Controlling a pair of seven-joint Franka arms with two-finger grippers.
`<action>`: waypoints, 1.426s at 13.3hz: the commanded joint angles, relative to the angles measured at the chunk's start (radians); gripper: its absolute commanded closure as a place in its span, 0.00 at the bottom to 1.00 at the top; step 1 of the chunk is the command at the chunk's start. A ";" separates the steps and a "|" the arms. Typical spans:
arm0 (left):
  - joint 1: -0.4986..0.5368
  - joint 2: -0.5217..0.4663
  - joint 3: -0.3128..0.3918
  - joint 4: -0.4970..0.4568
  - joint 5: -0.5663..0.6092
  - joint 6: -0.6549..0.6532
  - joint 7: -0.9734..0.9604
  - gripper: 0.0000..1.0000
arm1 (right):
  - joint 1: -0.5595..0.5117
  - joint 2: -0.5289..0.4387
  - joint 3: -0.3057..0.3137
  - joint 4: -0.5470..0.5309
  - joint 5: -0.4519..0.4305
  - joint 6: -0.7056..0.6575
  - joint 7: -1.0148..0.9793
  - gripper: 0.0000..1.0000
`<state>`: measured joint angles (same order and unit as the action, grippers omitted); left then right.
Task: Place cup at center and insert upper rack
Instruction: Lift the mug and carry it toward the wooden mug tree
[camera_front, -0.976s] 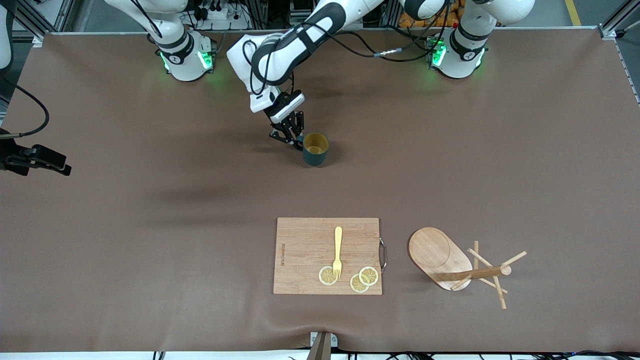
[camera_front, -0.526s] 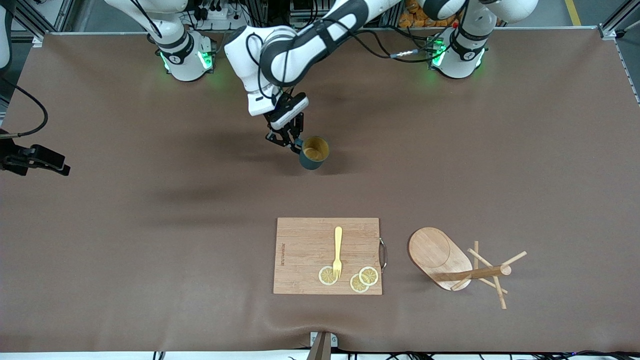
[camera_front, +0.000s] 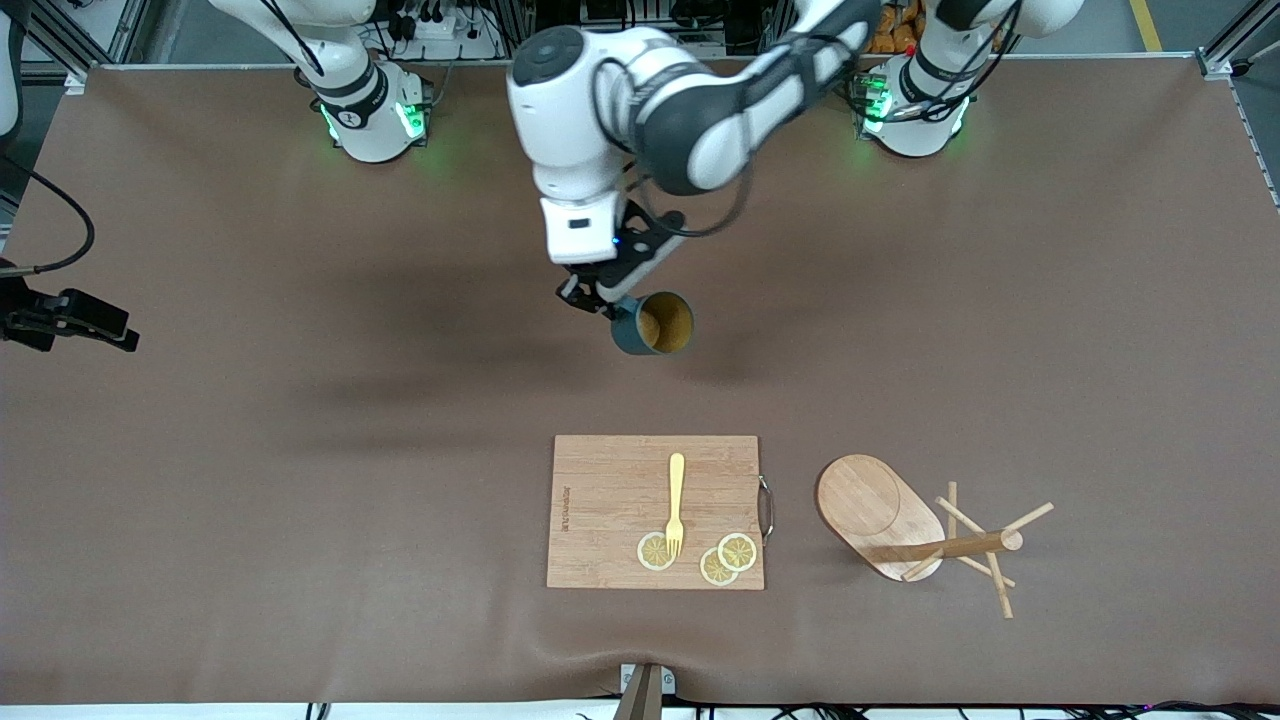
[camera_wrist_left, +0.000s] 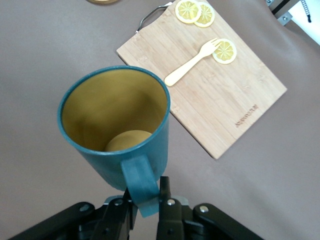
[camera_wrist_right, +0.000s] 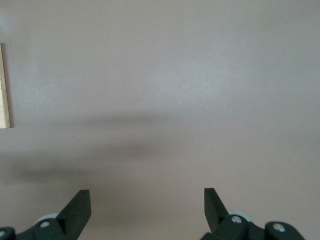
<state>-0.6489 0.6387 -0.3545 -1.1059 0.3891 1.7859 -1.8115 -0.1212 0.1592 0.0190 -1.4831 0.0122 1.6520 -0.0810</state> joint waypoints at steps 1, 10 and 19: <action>0.102 -0.079 -0.017 -0.032 -0.143 0.033 0.131 1.00 | -0.022 -0.001 0.016 0.012 0.003 -0.005 -0.003 0.00; 0.472 -0.152 0.006 -0.028 -0.780 0.047 0.619 1.00 | -0.020 -0.001 0.016 0.012 0.009 -0.005 -0.003 0.00; 0.733 -0.061 0.084 -0.035 -1.401 -0.009 0.891 1.00 | -0.020 -0.001 0.016 0.012 0.011 -0.005 -0.002 0.00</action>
<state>0.0646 0.5559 -0.3081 -1.1404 -0.9022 1.8059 -0.9499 -0.1213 0.1592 0.0201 -1.4822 0.0132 1.6521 -0.0810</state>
